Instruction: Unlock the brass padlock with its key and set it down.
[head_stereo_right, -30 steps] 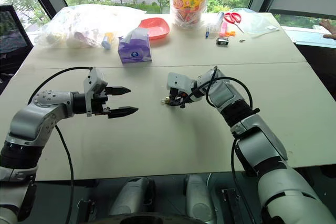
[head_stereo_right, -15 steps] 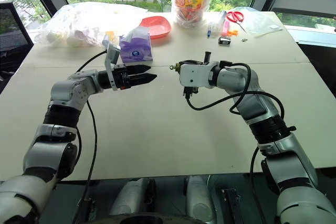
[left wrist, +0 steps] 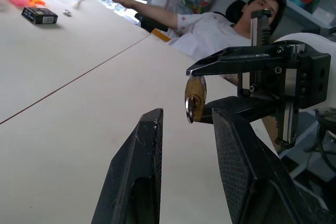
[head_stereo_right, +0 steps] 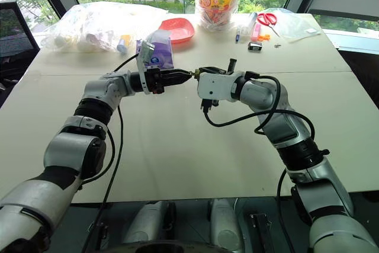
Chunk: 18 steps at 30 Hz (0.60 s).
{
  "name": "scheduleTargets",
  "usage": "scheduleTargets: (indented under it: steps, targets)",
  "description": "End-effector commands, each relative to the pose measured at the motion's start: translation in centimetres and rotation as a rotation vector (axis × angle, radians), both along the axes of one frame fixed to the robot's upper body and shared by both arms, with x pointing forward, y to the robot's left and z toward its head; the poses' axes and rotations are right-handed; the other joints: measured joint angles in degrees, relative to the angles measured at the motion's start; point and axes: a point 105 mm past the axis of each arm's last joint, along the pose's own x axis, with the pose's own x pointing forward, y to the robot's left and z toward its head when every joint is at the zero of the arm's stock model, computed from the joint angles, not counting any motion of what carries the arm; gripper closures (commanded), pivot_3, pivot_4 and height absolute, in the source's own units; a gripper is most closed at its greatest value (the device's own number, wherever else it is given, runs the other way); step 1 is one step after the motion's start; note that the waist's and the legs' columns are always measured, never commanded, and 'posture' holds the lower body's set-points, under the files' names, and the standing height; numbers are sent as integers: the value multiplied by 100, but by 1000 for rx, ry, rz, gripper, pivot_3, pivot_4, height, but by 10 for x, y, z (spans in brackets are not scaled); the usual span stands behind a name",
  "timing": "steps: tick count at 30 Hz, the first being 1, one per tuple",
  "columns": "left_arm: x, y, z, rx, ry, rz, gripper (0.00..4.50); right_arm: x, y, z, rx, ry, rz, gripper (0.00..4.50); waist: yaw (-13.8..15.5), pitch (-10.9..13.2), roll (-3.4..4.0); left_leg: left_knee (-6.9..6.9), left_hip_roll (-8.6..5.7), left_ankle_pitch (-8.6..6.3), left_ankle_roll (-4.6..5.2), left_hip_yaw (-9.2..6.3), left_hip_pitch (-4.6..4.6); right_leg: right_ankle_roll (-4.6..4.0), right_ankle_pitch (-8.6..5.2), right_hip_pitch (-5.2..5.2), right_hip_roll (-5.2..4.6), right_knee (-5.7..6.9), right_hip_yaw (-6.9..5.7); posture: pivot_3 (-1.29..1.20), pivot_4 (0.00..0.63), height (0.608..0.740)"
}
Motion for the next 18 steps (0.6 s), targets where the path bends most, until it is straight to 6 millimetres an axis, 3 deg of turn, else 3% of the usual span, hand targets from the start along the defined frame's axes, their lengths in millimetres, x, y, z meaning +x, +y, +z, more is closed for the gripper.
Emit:
scheduleTargets:
  steps: [1, 3, 8, 18]
  targets:
    - [0, -2, 17, -19, -57, -21, 2985, -6, 2, 17, 22, -68, 10, 3791, -4, 0, 0, 0, 0, 0, 0, 0, 0, 0, 0, 0, 0, 0, 0, 0, 150, 740]
    - [0, -2, 16, -17, -58, -23, 2985, -6, 2, 17, 22, -67, 10, 3791, -5, 0, 0, 0, 1, 0, 0, 0, 0, 0, 0, 0, 1, 0, 0, 0, 150, 740]
    - [0, -2, 10, 18, -72, -25, 4473, -7, 4, 19, 25, -70, 18, 3791, -2, 0, 0, 0, 1, 0, 0, 0, 0, 0, 0, 0, 0, 0, 0, 0, 150, 740]
    - [2, -5, 15, -7, -84, -8, 4473, -15, 13, 20, 24, -59, 50, 3791, -1, 0, 0, 0, 1, 0, 0, -1, 0, 0, 0, 0, 0, 1, 0, 0, 150, 740]
